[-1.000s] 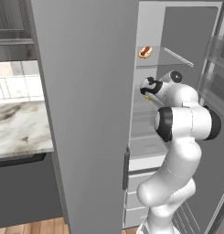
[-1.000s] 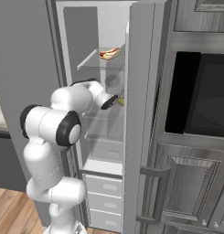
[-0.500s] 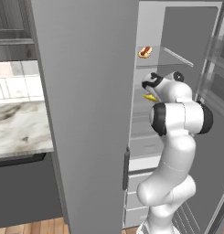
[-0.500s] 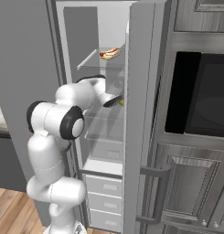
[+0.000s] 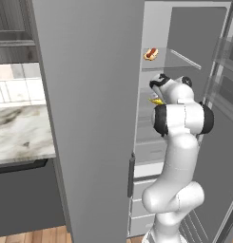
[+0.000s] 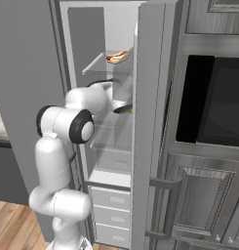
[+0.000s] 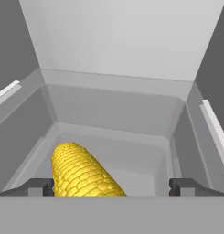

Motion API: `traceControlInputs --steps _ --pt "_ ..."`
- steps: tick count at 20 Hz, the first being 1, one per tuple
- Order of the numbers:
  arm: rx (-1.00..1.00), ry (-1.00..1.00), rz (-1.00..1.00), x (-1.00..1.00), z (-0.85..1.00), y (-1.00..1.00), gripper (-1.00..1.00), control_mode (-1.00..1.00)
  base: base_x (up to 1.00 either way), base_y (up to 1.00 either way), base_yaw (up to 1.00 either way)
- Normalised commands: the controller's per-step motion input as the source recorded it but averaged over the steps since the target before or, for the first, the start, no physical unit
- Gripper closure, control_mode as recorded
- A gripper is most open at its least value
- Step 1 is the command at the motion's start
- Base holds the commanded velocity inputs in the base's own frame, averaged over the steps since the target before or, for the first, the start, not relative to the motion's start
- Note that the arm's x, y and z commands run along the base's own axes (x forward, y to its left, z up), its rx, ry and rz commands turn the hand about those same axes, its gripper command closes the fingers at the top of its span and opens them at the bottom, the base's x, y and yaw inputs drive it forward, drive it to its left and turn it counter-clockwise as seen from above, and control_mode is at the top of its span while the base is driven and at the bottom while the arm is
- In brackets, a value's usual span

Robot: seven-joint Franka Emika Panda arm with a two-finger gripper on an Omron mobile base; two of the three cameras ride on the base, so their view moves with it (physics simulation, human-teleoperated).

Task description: Pick corn from the fridge and place it on the plate on the counter.

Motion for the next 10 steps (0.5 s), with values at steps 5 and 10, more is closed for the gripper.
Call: traceControlInputs --steps 5,10 --pt "0.0 0.05 0.04 0.14 -0.07 -0.02 -1.0 -1.0 0.0 0.0 0.0" --pt "0.0 0.13 0.02 0.06 -0.06 0.0 -1.0 -1.0 0.0 0.0 0.0"
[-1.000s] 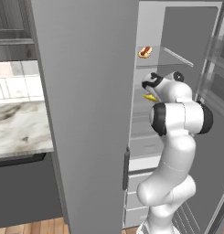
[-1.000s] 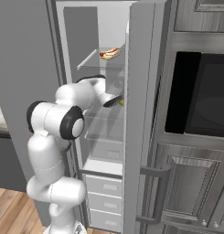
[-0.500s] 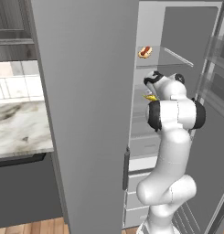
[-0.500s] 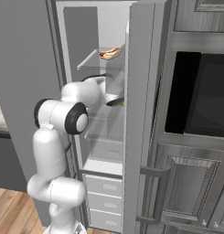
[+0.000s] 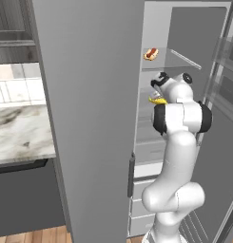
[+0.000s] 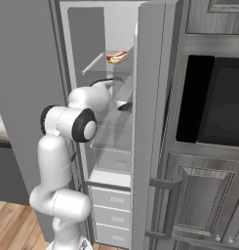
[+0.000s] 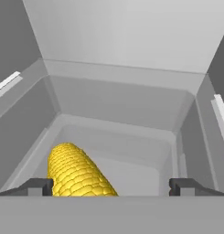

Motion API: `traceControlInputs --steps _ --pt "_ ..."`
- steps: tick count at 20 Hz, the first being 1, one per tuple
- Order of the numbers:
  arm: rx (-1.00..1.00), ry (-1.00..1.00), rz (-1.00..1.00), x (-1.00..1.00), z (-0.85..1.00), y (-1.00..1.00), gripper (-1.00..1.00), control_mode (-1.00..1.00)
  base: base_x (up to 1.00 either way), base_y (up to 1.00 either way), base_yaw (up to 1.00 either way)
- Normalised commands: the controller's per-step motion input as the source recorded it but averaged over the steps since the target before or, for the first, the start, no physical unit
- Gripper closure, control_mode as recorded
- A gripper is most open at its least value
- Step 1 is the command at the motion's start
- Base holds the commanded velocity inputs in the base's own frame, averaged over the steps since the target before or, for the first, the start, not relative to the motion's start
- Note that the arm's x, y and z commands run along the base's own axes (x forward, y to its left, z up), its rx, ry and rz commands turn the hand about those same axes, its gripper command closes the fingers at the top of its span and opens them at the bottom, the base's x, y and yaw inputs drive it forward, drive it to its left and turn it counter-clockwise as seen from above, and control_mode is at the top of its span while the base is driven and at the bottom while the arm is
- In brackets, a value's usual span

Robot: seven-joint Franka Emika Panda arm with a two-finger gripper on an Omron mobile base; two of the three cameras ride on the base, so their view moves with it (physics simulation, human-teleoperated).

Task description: Pick corn from the fridge and place it on the plate on the counter.

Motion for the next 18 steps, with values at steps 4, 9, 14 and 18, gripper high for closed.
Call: traceControlInputs --steps 4,9,14,18 --pt "-0.02 0.12 0.0 0.0 -0.09 0.0 -1.0 -1.0 0.0 0.0 0.0" --pt "-0.02 0.0 0.0 -0.04 -0.09 0.0 -1.0 -1.0 0.0 0.0 0.0" --pt "0.0 0.0 0.0 0.0 0.0 0.0 -1.0 -1.0 0.0 0.0 0.0" --pt "0.0 0.0 0.0 0.0 -0.06 0.0 -1.0 -1.0 0.0 0.0 0.0"
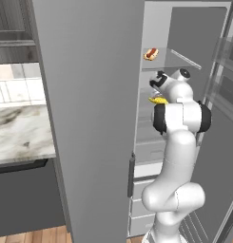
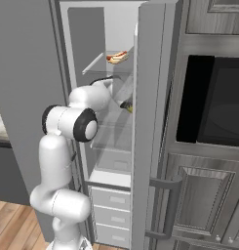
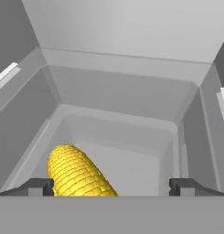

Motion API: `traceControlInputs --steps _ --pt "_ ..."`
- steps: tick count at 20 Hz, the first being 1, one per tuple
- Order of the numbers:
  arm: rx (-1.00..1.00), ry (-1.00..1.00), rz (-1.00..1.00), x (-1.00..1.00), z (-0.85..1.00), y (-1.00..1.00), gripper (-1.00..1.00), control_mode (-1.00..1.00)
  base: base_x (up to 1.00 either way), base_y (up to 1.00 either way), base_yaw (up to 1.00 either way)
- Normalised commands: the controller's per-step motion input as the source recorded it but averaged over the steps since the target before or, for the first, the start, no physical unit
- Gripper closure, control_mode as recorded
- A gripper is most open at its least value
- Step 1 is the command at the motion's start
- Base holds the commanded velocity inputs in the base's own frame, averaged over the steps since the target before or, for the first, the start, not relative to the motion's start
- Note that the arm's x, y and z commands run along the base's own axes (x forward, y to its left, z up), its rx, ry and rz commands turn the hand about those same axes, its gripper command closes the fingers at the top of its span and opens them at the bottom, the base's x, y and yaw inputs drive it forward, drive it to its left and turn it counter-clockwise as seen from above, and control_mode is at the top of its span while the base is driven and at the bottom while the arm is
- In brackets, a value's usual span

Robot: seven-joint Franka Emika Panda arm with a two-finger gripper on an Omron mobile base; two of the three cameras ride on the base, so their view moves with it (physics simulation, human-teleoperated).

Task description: Pick corn from the fridge and place it on the plate on the counter.

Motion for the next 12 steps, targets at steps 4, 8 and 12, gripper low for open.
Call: traceControlInputs --steps 4,8,12 --pt "0.0 0.0 0.0 0.0 -0.14 0.0 -1.0 -1.0 0.0 0.0 0.0" --pt "0.0 0.0 0.0 -0.05 -0.18 0.0 -1.0 -1.0 0.0 0.0 0.0" --pt "0.0 0.0 0.0 -0.2 -0.09 0.0 -1.0 -1.0 0.0 0.0 0.0"
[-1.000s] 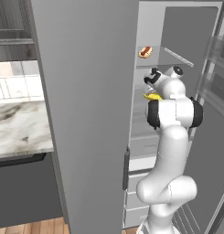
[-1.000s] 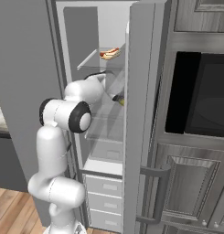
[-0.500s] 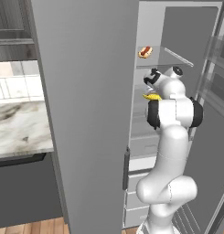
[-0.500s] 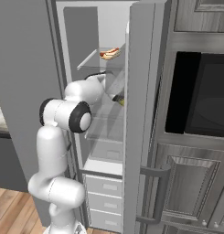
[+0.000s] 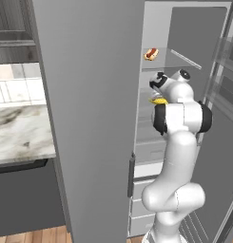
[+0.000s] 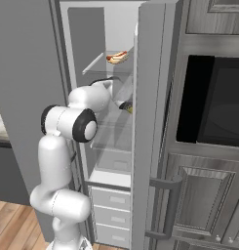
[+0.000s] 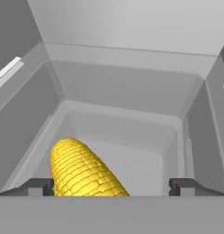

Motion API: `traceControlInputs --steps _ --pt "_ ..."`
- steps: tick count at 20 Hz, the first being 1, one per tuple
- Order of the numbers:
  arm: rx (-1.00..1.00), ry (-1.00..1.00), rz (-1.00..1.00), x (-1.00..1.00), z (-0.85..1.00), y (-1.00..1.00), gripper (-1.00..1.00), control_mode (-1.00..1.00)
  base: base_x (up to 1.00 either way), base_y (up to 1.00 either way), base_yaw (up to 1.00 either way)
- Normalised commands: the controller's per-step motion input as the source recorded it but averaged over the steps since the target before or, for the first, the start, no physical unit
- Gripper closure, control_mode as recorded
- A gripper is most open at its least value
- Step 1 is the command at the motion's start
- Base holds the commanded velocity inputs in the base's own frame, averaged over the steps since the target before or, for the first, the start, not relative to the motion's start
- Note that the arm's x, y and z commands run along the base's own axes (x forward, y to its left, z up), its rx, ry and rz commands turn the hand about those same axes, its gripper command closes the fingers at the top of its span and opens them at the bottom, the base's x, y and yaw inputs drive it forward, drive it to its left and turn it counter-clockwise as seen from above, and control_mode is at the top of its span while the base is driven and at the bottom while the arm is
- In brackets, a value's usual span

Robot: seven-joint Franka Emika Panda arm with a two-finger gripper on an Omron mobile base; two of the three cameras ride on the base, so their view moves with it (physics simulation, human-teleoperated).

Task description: Pick corn from the fridge and place it on the plate on the counter.

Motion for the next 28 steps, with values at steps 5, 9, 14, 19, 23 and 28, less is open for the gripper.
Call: traceControlInputs --steps 5,9,14,19,23,28 --pt "0.0 0.0 0.0 0.0 0.0 0.0 -1.0 -1.0 0.0 0.0 0.0" --pt "0.0 0.0 0.0 0.0 0.0 0.0 -1.0 -1.0 0.0 0.0 0.0" --pt "0.0 0.0 0.0 0.0 0.0 -0.02 1.0 -1.0 0.0 0.0 0.0" --pt "0.0 0.0 0.0 0.0 0.0 0.0 1.0 -1.0 0.0 0.0 0.0" --pt "0.0 0.0 0.0 0.0 0.0 0.0 1.0 -1.0 0.0 0.0 0.0" --pt "0.0 -0.01 -0.01 -0.09 0.0 0.18 1.0 -1.0 0.0 0.0 0.0"
